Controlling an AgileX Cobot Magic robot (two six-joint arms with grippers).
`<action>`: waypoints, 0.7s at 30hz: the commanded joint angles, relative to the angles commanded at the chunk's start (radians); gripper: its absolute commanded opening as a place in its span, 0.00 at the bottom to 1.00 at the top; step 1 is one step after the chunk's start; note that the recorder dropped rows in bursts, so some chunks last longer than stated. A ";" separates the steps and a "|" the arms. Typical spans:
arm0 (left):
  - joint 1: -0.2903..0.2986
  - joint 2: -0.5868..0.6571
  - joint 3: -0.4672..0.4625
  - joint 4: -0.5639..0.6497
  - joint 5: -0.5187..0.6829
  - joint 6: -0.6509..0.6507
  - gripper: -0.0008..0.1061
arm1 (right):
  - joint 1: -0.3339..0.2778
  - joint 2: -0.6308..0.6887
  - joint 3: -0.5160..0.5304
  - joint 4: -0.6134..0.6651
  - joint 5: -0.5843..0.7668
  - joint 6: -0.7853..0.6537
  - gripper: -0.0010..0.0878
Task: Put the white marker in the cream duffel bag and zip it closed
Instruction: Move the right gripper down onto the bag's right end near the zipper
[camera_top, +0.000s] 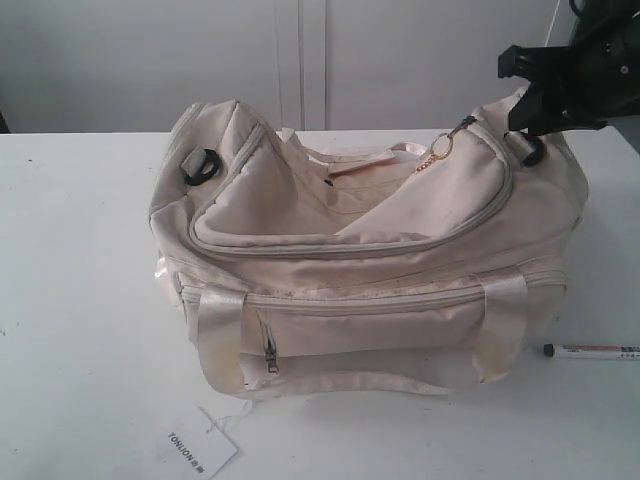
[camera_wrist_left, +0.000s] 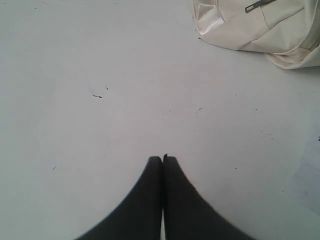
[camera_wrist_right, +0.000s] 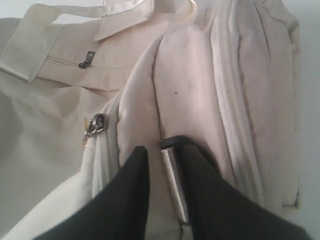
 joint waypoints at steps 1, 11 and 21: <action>0.000 0.000 0.000 0.000 0.000 0.000 0.01 | 0.000 0.004 0.000 0.000 0.000 0.000 0.31; 0.000 0.000 0.000 0.000 0.000 0.000 0.01 | 0.000 0.036 0.004 0.000 0.006 0.004 0.31; 0.000 0.000 0.000 0.000 0.000 0.000 0.01 | 0.000 0.064 0.004 0.004 0.047 0.006 0.01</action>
